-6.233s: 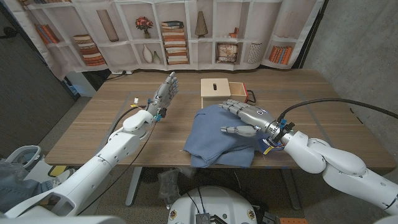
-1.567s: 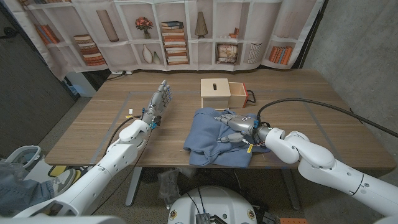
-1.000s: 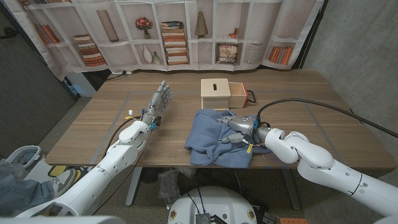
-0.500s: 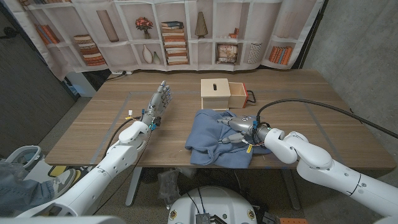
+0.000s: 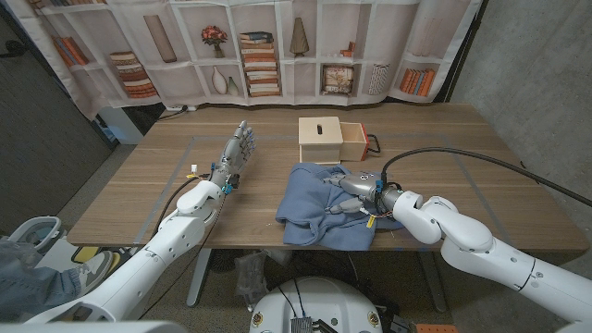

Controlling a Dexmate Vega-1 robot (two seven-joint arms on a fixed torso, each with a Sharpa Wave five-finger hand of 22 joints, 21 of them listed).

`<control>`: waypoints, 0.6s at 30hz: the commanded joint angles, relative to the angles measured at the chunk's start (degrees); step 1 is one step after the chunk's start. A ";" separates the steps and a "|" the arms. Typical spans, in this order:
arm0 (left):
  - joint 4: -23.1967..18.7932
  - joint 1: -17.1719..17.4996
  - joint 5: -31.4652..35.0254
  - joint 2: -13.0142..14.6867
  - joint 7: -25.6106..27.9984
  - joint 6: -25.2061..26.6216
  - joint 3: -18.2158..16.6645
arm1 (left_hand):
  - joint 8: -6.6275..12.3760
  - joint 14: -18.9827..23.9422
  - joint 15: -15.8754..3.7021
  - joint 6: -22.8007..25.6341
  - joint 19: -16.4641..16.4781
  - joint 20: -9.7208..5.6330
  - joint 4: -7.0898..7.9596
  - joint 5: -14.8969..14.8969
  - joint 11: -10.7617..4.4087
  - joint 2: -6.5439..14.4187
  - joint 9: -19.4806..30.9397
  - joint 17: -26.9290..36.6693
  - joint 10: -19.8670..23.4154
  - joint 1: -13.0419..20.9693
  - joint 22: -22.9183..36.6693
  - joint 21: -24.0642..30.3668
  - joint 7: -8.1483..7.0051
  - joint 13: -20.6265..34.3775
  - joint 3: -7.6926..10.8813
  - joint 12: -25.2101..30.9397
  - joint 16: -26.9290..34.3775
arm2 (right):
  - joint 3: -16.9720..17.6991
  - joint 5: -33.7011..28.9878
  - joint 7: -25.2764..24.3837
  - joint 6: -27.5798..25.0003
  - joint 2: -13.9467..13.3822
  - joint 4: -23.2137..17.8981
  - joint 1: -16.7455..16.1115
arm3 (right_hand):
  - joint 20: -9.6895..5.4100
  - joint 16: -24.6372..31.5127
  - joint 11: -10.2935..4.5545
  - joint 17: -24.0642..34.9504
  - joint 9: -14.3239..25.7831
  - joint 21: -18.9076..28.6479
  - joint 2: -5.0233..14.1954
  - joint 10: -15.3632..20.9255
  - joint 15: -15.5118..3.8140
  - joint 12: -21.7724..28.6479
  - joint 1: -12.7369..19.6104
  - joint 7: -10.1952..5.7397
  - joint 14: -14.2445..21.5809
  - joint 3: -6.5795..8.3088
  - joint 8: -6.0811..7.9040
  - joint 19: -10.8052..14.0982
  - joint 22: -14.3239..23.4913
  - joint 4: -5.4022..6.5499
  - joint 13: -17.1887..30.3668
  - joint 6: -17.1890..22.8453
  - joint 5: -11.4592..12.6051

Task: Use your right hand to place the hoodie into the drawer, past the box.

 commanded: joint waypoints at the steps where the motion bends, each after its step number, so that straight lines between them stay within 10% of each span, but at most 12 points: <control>1: -0.24 0.20 0.03 -0.03 0.25 0.05 0.09 | -0.03 -0.39 0.02 -0.14 -0.54 -0.97 -0.01 -0.03 -0.02 0.33 0.20 0.30 -0.46 0.54 0.20 0.20 -0.13 0.20 -0.38 0.20 0.35 | 0.09 -0.50 -2.56 0.99 0.03 0.67 -0.34 | -3.11 0.48 -0.67 0.59 0.15 0.71 7.41 1.25 -3.99 0.65 9.30 -1.72 2.10 2.92 0.81 3.13 0.30 -2.01 0.27 4.50 0.46; 18: -0.30 0.32 -0.01 -0.11 0.30 -0.13 0.04 | -0.04 -0.38 0.01 -0.17 -0.55 -0.90 -0.01 -0.07 -0.04 0.41 0.20 0.30 -0.46 0.60 0.20 0.22 -0.14 0.20 -0.51 0.21 0.36 | 0.42 -0.47 -6.66 2.07 0.50 1.91 -1.07 | -9.54 3.98 -4.60 3.81 0.59 3.86 12.14 11.27 -8.19 3.66 17.47 -3.65 10.56 2.87 4.92 9.46 1.11 -1.52 0.33 20.88 -1.91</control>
